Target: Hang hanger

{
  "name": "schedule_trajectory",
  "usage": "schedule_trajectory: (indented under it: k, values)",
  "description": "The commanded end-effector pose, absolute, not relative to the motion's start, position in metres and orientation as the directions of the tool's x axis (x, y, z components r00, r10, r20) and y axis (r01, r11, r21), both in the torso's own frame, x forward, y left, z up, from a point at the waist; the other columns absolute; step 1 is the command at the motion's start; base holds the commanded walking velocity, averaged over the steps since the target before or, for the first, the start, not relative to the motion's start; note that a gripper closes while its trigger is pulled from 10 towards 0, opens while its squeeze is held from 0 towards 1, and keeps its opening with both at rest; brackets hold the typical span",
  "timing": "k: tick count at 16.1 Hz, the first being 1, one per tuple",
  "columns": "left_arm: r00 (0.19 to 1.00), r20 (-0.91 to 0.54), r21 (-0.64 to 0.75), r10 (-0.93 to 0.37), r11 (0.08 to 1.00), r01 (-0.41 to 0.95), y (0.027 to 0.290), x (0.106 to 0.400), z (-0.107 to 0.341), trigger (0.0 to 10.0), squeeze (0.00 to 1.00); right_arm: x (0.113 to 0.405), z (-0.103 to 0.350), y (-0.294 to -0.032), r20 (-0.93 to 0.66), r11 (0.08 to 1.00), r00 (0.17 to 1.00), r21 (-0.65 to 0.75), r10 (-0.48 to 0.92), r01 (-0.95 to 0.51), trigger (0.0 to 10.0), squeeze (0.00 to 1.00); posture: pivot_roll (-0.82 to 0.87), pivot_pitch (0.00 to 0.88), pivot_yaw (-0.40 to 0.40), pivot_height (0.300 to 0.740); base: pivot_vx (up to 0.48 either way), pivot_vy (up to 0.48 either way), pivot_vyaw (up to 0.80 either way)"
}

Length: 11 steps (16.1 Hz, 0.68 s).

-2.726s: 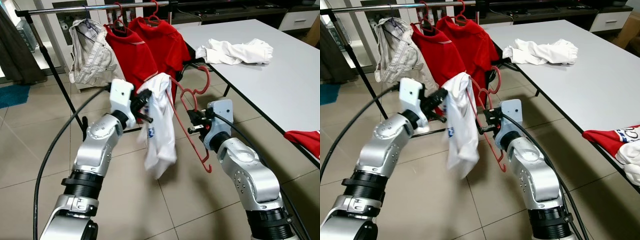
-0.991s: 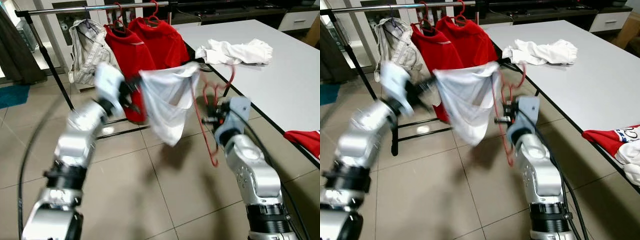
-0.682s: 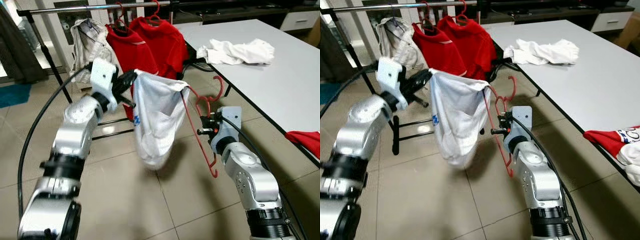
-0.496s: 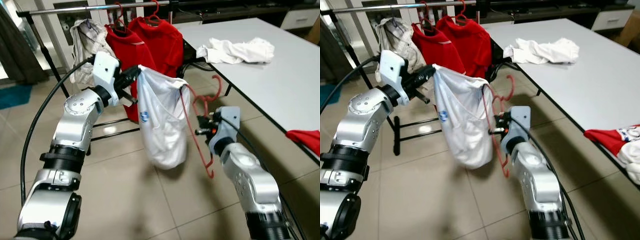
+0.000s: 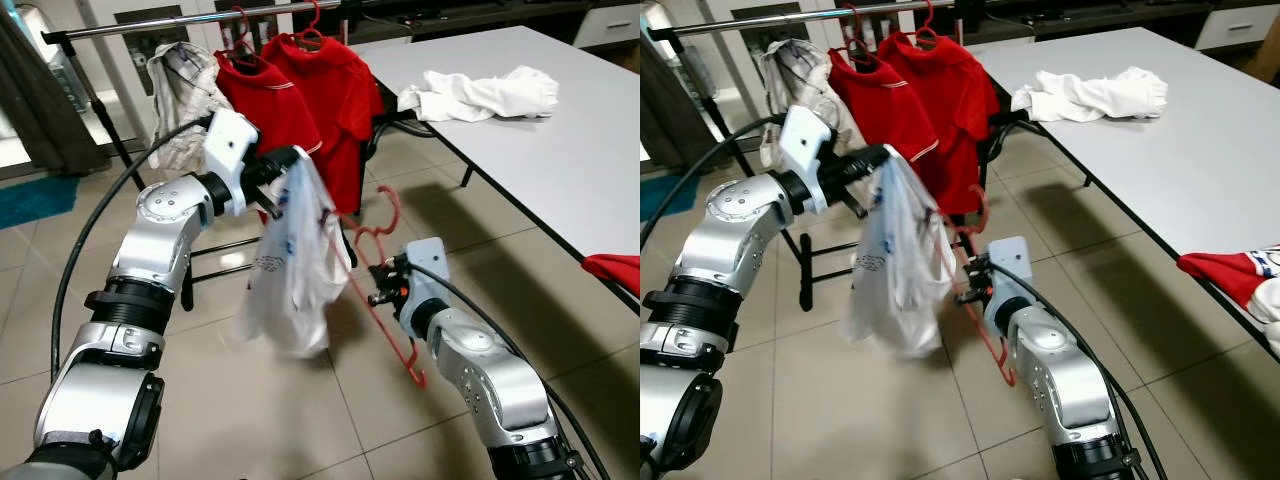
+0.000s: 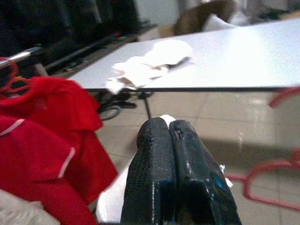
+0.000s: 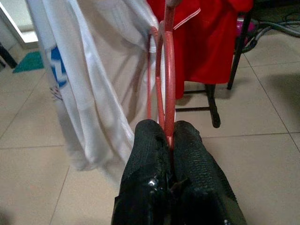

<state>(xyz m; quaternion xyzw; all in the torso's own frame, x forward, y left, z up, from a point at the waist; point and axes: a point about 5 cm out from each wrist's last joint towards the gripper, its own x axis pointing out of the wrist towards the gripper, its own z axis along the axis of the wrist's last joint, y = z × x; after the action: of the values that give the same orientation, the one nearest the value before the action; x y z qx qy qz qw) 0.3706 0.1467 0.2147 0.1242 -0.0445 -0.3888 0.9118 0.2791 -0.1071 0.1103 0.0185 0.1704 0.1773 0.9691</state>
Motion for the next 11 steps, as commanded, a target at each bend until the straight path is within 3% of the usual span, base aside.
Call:
schedule_trajectory:
  k: [1, 2, 3, 5, 7, 9, 10, 11]
  values:
    - [0.639, -0.041, 0.285, -0.768, 0.604, 0.744, 0.145, 0.364, 0.215, 0.0, 0.00, 0.284, 0.120, -0.111, -0.282, 0.948, 0.905, 0.094, 0.319, -0.304, 10.0, 0.00, -0.11, 0.000, 0.107, 0.740, 0.000, 0.000, 0.00]
    - [0.602, -0.066, 0.289, -0.795, 0.563, 0.775, 0.144, 0.359, 0.212, 0.0, 0.00, 0.285, 0.119, -0.112, -0.285, 0.952, 0.909, 0.093, 0.305, -0.291, 10.0, 0.00, -0.11, 0.000, 0.107, 0.740, 0.000, 0.000, 0.00]
    - [0.499, -0.132, 0.290, -0.856, 0.448, 0.846, 0.141, 0.345, 0.203, 0.0, 0.00, 0.286, 0.116, -0.115, -0.316, 0.967, 0.914, 0.091, 0.254, -0.237, 10.0, 0.00, -0.11, 0.000, 0.106, 0.740, 0.000, 0.000, 0.00]
    - [0.436, -0.136, 0.254, -0.890, 0.394, 0.883, 0.137, 0.333, 0.201, 0.0, 0.00, 0.288, 0.115, -0.120, -0.318, 0.979, 0.926, 0.084, 0.204, -0.186, 10.0, 0.00, -0.12, 0.000, 0.105, 0.740, 0.000, 0.000, 0.00]
    - [0.348, -0.210, 0.194, -0.914, 0.310, 0.931, 0.132, 0.316, 0.185, 0.0, 0.00, 0.299, 0.134, -0.135, -0.186, 0.991, 0.980, 0.123, 0.066, -0.043, 10.0, 0.00, -0.12, 0.000, 0.102, 0.740, 0.000, 0.000, 0.00]
    - [0.409, -0.239, 0.183, -0.881, 0.373, 0.909, 0.131, 0.315, 0.170, 0.0, 0.00, 0.305, 0.161, -0.140, -0.013, 0.975, 1.000, 0.221, 0.023, -0.020, 10.0, 0.00, -0.13, 0.000, 0.098, 0.740, 0.000, 0.000, 0.00]
    - [0.466, -0.239, 0.184, -0.852, 0.431, 0.883, 0.129, 0.318, 0.164, 0.0, 0.00, 0.306, 0.175, -0.134, 0.070, 0.966, 0.993, 0.234, 0.099, -0.113, 10.0, 0.00, -0.13, 0.000, 0.091, 0.740, 0.000, 0.000, 0.00]
    - [0.471, -0.245, 0.192, -0.847, 0.434, 0.880, 0.128, 0.318, 0.163, 0.0, 0.00, 0.306, 0.177, -0.132, 0.089, 0.961, 0.988, 0.234, 0.126, -0.144, 10.0, 0.00, -0.13, 0.000, 0.087, 0.740, 0.000, 0.000, 0.00]
